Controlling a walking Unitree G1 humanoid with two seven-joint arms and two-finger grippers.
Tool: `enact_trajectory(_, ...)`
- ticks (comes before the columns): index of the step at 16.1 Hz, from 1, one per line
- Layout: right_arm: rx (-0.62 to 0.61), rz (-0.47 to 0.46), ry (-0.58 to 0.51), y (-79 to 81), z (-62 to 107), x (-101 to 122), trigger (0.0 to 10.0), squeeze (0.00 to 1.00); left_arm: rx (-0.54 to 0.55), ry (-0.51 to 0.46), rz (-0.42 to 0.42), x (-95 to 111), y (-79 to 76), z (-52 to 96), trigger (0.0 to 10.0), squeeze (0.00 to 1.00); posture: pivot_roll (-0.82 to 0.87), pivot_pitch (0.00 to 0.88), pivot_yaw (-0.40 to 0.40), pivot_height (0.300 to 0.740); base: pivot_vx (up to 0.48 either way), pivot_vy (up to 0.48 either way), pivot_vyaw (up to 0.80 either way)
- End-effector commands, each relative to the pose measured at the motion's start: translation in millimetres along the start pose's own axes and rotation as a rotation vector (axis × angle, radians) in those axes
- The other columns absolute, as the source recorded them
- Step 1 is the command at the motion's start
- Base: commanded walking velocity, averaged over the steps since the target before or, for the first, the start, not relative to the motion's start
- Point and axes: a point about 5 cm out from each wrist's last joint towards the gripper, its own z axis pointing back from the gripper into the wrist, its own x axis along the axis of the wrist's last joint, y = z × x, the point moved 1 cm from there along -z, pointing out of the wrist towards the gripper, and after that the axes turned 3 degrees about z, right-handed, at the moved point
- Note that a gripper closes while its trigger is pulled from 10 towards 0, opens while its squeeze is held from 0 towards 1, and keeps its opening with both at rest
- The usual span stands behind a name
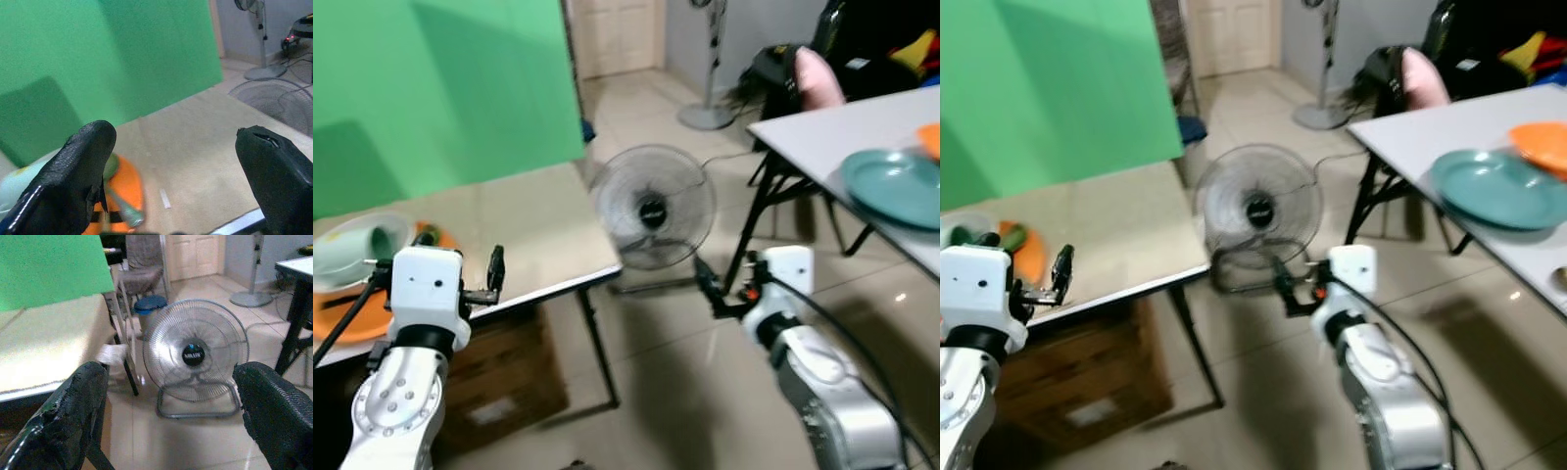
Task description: Setting the table
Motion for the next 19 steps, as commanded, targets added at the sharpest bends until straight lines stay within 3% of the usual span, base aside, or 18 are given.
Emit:
enact_trajectory(1, 0.037, -0.019, -0.003, 7.7, -2.0, 1.8, 10.0, 0.0, 0.002, -0.001, -0.007, 1.1, 1.6, -0.6, 10.0, 0.0, 0.01, 0.0, 0.078, 0.74, 0.0, 0.326, 0.0)
enact_trajectory(7, 0.071, -0.047, 0.002, 11.6, -1.0, 3.1, 10.0, 0.0, 0.04, -0.001, 0.07, 2.5, -0.1, 2.0, 10.0, 0.0, 0.0, 0.0, 0.075, 0.74, 0.0, 0.11, 0.0)
enact_trajectory(10, 0.136, 0.003, 0.001, 17.1, -0.5, 5.3, 10.0, 0.0, 0.028, -0.022, 0.062, 5.9, -1.3, 3.6, 10.0, 0.0, 0.0, 0.0, 0.072, 0.74, 0.0, 0.0, 0.53)
enact_trajectory(15, 0.195, 0.004, -0.019, 25.2, -5.6, 9.3, 10.0, 0.0, 0.032, -0.032, 0.02, 12.3, 5.9, 8.2, 10.0, 0.0, 0.04, 0.0, 0.057, 0.74, 0.292, 0.0, 0.8)
enact_trajectory(19, 0.179, -0.009, -0.037, 23.4, -9.4, 12.4, 10.0, 0.0, -0.008, -0.044, 0.004, 16.4, 5.1, 7.1, 10.0, 0.0, 0.04, 0.0, 0.056, 0.74, 0.293, 0.0, 0.0)
